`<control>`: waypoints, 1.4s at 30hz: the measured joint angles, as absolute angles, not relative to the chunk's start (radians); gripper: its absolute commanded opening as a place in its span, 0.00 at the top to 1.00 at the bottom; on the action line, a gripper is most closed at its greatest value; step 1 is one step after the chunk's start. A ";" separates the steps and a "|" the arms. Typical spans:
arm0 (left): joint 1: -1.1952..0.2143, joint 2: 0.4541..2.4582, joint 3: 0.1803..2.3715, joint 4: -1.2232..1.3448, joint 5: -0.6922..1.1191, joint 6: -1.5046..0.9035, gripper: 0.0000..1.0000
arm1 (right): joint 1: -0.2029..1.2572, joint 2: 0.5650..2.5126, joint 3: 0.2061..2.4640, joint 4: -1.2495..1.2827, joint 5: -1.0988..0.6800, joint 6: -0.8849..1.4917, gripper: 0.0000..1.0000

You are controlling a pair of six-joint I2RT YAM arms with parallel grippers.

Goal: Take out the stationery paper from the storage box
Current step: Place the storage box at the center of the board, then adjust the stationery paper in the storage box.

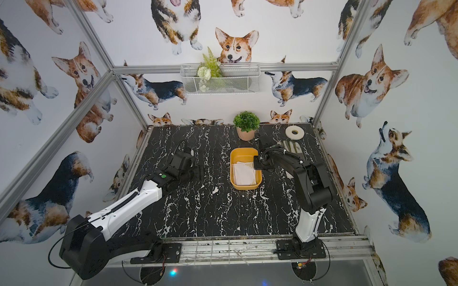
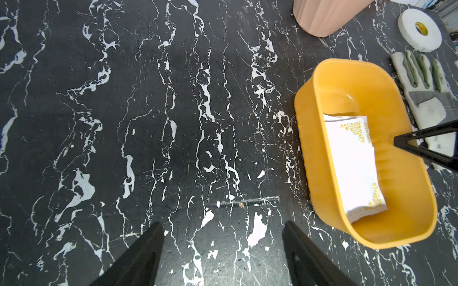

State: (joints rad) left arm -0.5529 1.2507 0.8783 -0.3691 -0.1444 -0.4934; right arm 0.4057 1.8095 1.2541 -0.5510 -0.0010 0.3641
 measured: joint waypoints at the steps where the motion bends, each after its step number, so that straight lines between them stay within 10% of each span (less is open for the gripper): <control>1: -0.553 1.251 0.877 -0.369 -0.144 -0.493 0.21 | 0.405 1.816 1.254 -0.544 -0.003 0.364 0.56; 42: -0.552 1.200 0.822 -0.381 -0.163 -0.493 0.22 | 0.549 1.948 1.396 -0.621 0.114 0.312 0.51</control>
